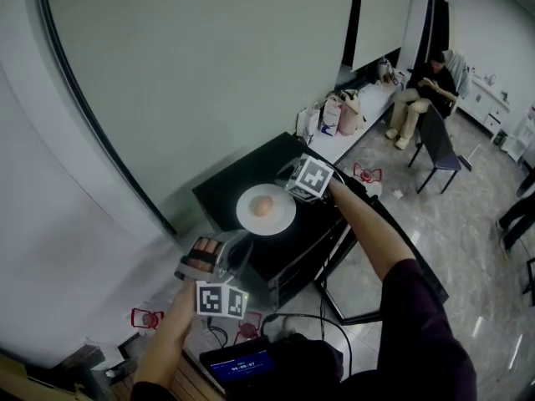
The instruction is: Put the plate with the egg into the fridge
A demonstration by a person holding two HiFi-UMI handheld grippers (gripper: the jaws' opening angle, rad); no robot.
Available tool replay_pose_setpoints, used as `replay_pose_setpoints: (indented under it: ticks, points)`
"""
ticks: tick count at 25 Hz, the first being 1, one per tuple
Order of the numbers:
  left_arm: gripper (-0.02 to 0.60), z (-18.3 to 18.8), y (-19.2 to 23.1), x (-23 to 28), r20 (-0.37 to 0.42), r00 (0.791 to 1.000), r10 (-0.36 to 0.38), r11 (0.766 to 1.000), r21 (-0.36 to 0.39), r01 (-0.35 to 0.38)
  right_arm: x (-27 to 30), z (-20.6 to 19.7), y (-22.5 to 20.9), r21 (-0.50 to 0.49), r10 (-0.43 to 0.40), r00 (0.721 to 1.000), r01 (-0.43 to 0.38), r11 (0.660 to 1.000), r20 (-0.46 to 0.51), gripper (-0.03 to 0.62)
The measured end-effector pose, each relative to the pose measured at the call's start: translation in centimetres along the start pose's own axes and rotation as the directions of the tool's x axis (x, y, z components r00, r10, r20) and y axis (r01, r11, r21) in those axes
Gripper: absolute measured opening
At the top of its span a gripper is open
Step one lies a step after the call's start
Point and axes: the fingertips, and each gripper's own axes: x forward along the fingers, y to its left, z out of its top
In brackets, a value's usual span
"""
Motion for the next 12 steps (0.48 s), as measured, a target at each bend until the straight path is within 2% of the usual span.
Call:
replay_pose_setpoints:
  ticks: [5,9,12]
  points:
    - [0.063,-1.6,-1.2,-2.2,-0.020,1.000,-0.021,0.999,0.030,0.022,0.7,1.4,3.2,-0.006,0.037,0.999,-0.037,0.999,-0.003,0.006]
    - [0.064,-2.4,-2.7,-3.1,-0.037,0.999,-0.038,0.995,0.093,0.042,0.7,2.2,5.1,-0.017,0.045,0.999,-0.045,0.999,-0.006,0.006]
    - [0.066,-2.9,-3.5,-3.6,-0.045,0.999,-0.024,0.991,0.132,0.030,0.7,2.7,6.5,-0.022,0.055,0.998,-0.055,0.998,0.006,0.006]
